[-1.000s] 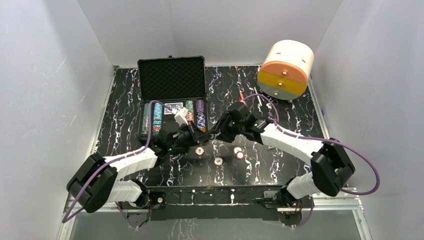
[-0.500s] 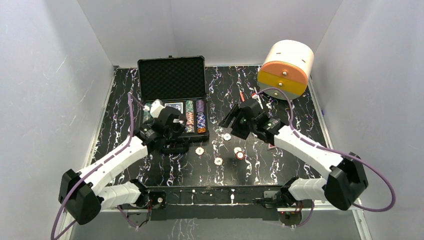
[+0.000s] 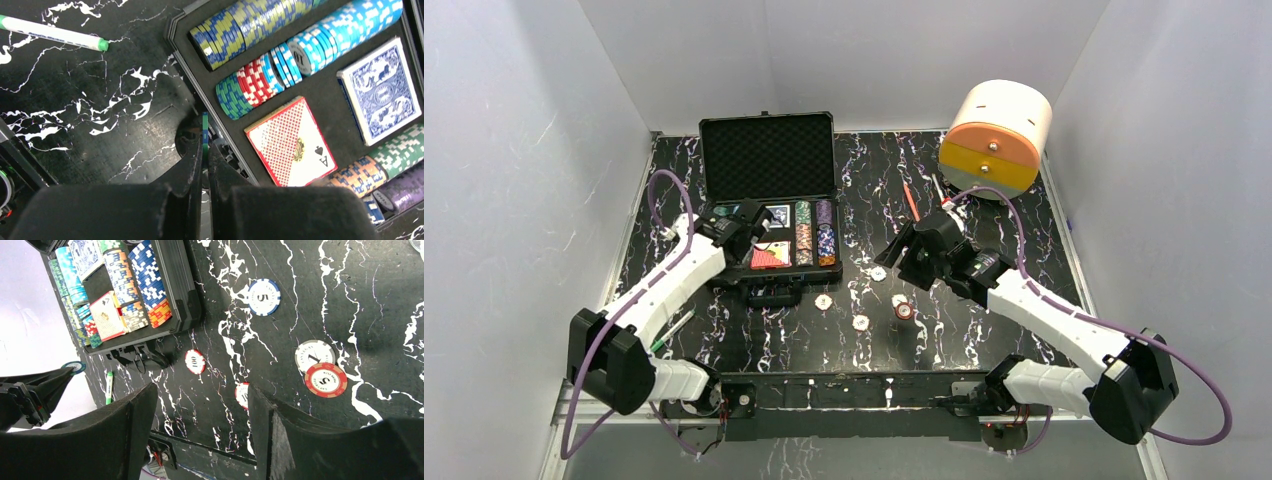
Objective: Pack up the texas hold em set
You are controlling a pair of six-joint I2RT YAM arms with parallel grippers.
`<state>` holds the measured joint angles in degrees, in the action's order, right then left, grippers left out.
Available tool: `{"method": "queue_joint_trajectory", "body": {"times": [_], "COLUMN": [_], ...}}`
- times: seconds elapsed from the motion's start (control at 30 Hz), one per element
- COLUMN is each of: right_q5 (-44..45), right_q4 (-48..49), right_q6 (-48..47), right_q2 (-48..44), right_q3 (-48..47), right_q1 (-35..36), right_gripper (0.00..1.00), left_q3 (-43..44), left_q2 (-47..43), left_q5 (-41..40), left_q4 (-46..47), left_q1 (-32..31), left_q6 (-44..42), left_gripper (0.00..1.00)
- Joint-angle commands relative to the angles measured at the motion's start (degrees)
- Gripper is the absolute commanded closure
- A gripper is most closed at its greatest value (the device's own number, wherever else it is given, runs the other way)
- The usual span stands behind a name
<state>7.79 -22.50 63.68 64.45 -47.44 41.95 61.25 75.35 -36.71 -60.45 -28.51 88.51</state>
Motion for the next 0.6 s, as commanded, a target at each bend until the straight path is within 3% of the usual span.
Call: {"method": "queue_joint_trajectory", "body": {"times": [0.0, 0.23, 0.57], "right_q5": [1.35, 0.15, -0.24], "right_q4": [0.16, -0.63, -2.31], "right_q6": [-0.25, -0.54, -2.22], "right_q2": [-0.1, 3.07, 5.41], "right_q3": [-1.15, -3.18, -5.86], "right_q1": [-0.13, -0.15, -0.19], "right_gripper": [0.27, 0.28, 0.28], "left_q3": [0.83, 3.94, 3.29], "left_q2": [-0.98, 4.58, 6.5], "left_q5": [-1.51, -0.02, 1.76], "left_q4": [0.14, -3.4, 2.29], "left_q1": [2.7, 5.66, 6.63], "left_q6": [-1.29, 1.65, 0.27], "left_gripper": [1.0, 1.0, 1.0]}}
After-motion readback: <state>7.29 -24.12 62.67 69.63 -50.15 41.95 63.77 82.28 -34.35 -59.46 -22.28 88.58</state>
